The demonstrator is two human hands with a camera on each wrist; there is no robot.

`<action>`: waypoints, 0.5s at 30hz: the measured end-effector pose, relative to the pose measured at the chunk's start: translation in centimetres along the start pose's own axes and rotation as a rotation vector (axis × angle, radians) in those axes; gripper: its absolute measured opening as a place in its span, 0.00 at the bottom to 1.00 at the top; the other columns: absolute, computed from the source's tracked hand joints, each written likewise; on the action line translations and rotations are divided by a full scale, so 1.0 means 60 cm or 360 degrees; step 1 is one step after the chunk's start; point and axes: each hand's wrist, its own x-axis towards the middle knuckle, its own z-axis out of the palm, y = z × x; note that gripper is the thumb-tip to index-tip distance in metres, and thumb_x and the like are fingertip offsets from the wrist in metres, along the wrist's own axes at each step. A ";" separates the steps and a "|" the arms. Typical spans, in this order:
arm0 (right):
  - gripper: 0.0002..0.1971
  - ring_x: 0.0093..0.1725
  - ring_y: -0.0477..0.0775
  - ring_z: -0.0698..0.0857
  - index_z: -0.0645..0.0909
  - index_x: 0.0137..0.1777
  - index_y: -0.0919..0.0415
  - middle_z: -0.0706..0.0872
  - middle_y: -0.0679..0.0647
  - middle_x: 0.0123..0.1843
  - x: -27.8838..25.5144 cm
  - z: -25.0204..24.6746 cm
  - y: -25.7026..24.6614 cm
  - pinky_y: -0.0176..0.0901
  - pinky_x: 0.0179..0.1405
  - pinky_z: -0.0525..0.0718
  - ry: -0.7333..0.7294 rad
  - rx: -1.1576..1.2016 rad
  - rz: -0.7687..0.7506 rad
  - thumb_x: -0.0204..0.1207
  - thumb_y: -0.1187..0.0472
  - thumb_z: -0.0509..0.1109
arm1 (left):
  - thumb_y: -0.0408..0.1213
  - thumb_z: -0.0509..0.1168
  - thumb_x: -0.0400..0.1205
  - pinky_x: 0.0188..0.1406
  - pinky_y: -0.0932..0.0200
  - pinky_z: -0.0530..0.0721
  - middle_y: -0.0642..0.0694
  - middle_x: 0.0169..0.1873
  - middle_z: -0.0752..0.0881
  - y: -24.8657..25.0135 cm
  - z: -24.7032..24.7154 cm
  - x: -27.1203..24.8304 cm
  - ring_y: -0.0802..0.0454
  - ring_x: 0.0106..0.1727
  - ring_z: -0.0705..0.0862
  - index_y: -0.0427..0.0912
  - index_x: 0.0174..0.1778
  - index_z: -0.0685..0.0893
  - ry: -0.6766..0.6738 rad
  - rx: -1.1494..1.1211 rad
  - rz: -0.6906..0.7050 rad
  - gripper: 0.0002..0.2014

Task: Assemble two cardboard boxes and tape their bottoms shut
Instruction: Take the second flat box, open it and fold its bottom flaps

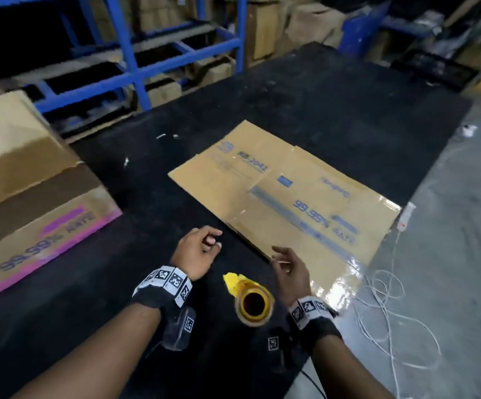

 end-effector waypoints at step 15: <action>0.32 0.69 0.70 0.82 0.77 0.75 0.67 0.83 0.70 0.70 0.148 -0.249 0.231 0.51 0.65 0.77 0.0576 -0.0187 0.0989 0.76 0.50 0.77 | 0.50 0.76 0.78 0.69 0.45 0.81 0.30 0.74 0.76 0.069 0.352 0.185 0.32 0.69 0.82 0.35 0.83 0.58 0.0163 -0.0361 -0.1548 0.46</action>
